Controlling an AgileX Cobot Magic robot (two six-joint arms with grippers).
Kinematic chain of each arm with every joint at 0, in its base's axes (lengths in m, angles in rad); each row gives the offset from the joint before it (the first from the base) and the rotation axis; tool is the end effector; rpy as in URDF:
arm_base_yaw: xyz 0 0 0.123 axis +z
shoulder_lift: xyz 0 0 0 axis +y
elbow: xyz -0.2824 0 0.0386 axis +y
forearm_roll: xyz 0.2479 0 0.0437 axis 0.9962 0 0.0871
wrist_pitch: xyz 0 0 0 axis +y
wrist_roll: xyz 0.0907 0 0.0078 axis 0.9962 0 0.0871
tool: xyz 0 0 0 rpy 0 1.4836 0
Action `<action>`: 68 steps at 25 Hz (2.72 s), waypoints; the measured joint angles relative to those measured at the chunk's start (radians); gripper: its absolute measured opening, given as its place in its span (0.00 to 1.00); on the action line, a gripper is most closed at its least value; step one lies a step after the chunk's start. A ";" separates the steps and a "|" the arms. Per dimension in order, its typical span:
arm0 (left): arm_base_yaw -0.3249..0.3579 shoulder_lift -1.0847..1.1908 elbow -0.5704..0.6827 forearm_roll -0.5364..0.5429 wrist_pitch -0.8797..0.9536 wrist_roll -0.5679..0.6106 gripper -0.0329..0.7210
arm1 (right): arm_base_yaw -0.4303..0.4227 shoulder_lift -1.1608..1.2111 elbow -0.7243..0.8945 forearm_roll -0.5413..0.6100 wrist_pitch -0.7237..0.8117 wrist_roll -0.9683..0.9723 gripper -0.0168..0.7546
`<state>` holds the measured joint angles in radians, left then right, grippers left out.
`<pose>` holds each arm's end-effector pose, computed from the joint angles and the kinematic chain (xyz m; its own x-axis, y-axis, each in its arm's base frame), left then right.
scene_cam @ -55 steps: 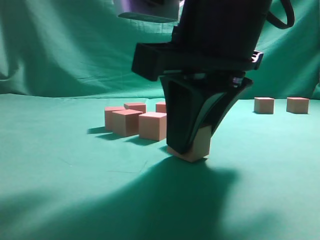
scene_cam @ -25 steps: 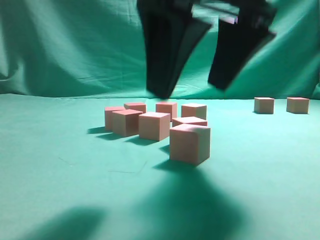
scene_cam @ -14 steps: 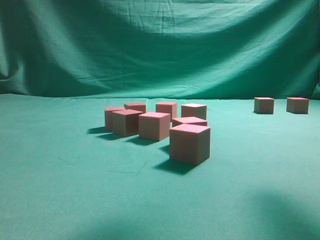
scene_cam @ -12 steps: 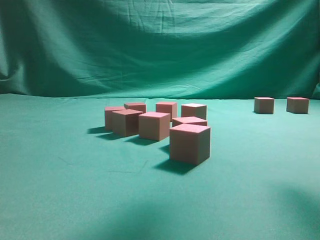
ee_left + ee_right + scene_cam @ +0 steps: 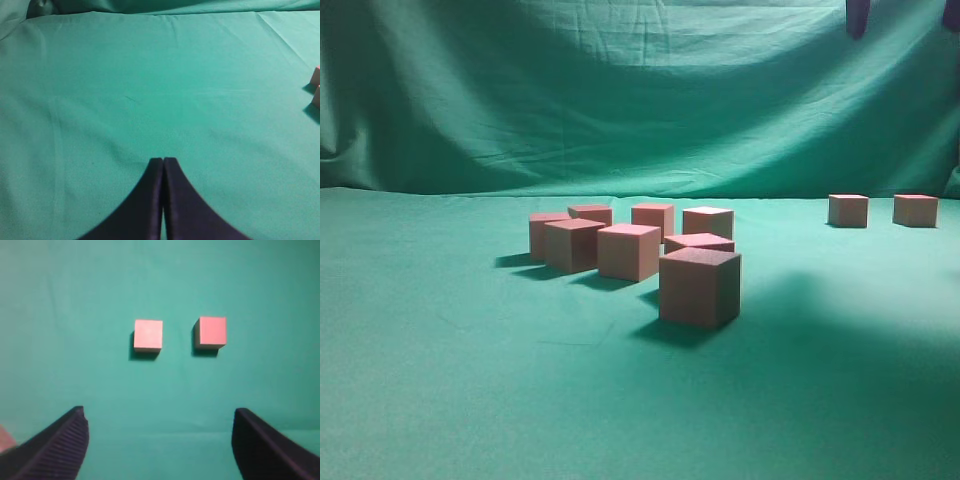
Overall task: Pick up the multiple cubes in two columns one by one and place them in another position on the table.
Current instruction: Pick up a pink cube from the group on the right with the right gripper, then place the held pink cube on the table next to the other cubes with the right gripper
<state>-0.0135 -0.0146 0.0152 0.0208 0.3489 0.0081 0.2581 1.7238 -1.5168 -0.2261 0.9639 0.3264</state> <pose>0.0529 -0.0001 0.1773 -0.2589 0.0311 -0.9654 0.0138 0.9995 0.0285 0.3673 0.0796 0.3094 -0.8649 -0.0304 -0.5011 0.0028 0.9979 -0.0654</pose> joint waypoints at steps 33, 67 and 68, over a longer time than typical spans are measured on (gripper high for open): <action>0.000 0.000 0.000 0.000 0.000 0.000 0.04 | -0.065 0.597 -0.413 0.100 -0.041 -0.079 0.76; 0.000 0.000 0.000 0.000 0.000 0.000 0.04 | 0.238 0.107 -0.448 0.367 0.288 -0.292 0.35; 0.000 0.000 0.000 0.000 0.000 0.000 0.04 | 0.290 0.107 -0.424 0.361 0.288 -0.305 0.35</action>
<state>-0.0135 -0.0146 0.0152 0.0208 0.3489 0.0081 0.5482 1.8312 -1.9405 0.1352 1.2515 0.0213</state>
